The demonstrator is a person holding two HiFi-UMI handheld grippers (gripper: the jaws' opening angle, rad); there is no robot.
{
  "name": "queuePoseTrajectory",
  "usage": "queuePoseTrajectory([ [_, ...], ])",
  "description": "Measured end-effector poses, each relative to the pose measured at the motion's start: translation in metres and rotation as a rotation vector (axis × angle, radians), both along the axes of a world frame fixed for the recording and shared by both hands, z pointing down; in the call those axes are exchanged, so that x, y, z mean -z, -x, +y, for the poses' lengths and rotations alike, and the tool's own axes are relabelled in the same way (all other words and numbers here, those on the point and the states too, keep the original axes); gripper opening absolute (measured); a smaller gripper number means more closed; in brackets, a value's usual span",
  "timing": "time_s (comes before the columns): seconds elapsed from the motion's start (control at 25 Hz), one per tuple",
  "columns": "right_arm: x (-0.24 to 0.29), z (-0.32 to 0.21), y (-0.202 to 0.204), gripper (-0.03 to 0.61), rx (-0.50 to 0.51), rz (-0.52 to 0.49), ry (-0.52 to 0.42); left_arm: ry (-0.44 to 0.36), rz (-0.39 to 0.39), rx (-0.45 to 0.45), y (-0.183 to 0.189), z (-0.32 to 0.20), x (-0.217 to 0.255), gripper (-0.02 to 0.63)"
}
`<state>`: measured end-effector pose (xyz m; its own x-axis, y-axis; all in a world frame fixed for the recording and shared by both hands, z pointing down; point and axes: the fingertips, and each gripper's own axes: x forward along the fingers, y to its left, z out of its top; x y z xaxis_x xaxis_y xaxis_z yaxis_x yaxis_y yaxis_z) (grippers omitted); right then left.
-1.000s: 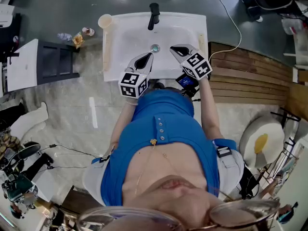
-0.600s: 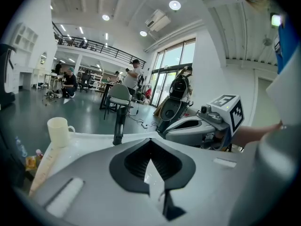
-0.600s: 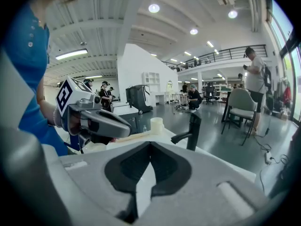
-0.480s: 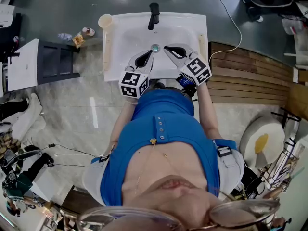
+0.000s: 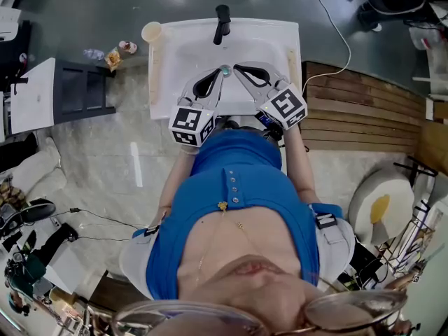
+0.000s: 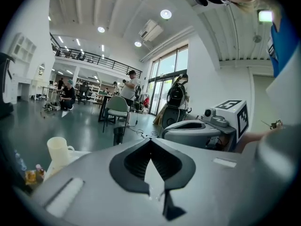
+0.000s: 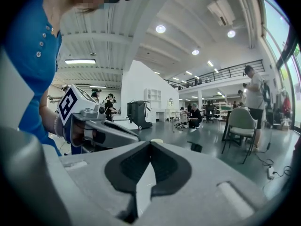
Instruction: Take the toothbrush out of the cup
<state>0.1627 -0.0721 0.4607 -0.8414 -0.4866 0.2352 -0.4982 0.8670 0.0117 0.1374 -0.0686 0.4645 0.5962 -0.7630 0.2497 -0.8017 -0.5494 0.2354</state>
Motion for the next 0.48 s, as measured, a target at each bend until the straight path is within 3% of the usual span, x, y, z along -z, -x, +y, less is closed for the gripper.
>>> queuePoseTrajectory([
  [0.48, 0.029, 0.002, 0.008, 0.002, -0.005, -0.053, -0.062, -0.071, 0.031, 0.011, 0.0, -0.002, 0.031, 0.0],
])
